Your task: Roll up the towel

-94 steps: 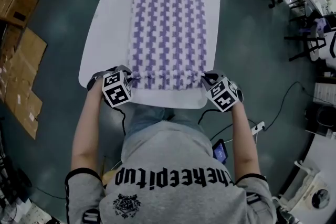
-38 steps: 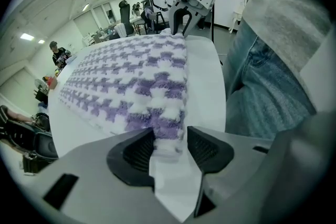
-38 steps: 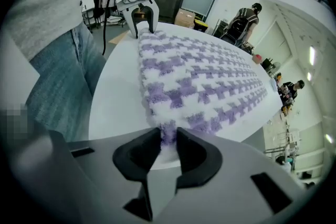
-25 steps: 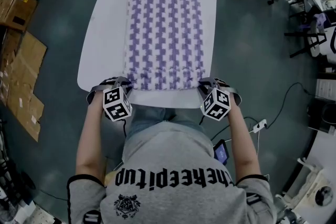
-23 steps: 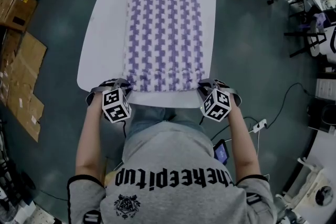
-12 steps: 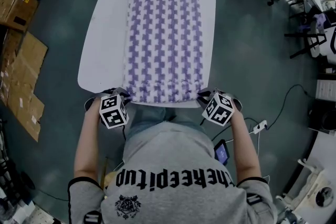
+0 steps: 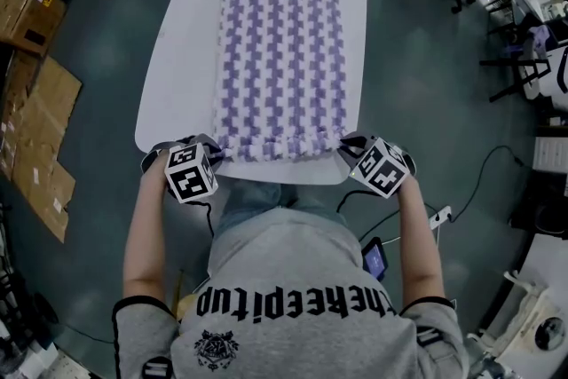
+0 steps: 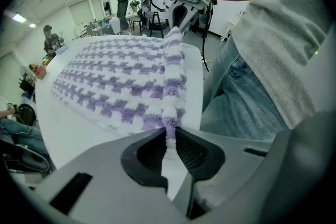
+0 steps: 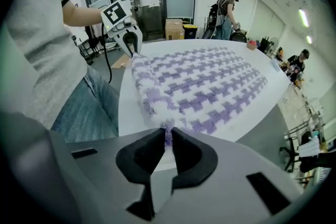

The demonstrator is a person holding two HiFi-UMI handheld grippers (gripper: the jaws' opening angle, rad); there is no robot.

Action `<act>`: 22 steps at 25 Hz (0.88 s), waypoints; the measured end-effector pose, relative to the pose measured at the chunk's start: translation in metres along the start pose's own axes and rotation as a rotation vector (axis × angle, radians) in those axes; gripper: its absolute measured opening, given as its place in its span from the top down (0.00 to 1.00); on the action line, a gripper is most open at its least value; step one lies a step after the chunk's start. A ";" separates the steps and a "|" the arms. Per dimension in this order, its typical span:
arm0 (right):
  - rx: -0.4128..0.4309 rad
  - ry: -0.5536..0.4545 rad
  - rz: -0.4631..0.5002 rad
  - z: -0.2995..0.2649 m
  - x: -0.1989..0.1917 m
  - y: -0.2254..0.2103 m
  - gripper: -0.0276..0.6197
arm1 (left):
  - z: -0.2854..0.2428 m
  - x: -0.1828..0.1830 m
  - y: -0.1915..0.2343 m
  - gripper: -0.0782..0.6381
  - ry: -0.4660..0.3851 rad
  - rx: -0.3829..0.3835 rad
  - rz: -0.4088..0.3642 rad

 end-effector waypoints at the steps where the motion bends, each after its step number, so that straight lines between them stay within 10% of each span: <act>1: -0.021 -0.002 0.005 -0.002 0.003 0.000 0.91 | 0.002 -0.002 0.003 0.81 -0.002 0.010 -0.003; 22: -0.392 0.087 0.062 -0.044 0.040 -0.051 0.88 | 0.006 -0.002 0.096 0.80 0.013 0.293 -0.132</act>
Point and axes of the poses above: the fingertips, and each gripper's own axes: z backward along the fingers, y to its left, x out of its top, the point moved 5 cm from there along z, backward along the fingers, and after that the axes turned 7 degrees about -y, right-handed, at the moved point
